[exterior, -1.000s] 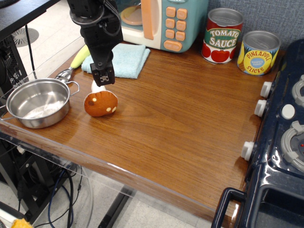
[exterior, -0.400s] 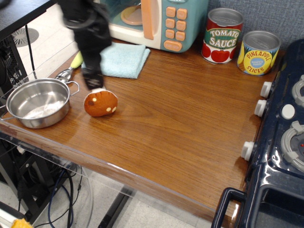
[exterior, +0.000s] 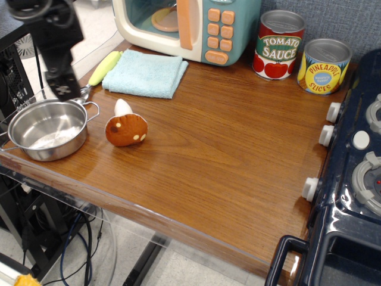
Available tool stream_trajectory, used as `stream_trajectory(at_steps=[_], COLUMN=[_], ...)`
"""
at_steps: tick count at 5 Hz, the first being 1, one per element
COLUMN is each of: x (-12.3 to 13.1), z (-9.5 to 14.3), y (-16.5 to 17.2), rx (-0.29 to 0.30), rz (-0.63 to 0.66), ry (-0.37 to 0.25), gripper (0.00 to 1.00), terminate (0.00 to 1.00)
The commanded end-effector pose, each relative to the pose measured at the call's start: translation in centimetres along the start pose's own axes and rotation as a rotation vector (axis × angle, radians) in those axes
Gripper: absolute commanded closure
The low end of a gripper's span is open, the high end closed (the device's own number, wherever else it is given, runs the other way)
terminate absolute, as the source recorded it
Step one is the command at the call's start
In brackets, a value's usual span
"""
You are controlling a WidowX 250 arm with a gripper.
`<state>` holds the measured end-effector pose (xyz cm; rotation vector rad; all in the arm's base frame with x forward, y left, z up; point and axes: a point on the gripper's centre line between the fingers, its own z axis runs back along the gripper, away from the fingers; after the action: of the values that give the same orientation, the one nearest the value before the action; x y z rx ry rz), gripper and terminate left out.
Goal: Pick up the pan and place it in the back right corner
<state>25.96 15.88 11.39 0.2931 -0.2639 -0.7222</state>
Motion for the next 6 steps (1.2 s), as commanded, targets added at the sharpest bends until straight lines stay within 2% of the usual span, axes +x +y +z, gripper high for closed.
stream_trajectory(at_steps=[1,2,3,4,6], x=[-3.8,-5.1,-5.4,-5.2,-4.8], z=[-1.6,-3.6,-4.3,-4.0,-5.8], y=[-0.1,-1.4,-2.4,-2.8,-3.6], rx=[0.037,0.005,-0.041,-0.083,-0.166], rz=[-0.013,-0.041,-0.051,-0.031,-0.044], ry=[0.127,0.187,0.199,0.187,0.191], gripper=[0.0,0.0,0.0,0.0,0.0], terminate=[0.0,0.0,0.0,0.0,0.0])
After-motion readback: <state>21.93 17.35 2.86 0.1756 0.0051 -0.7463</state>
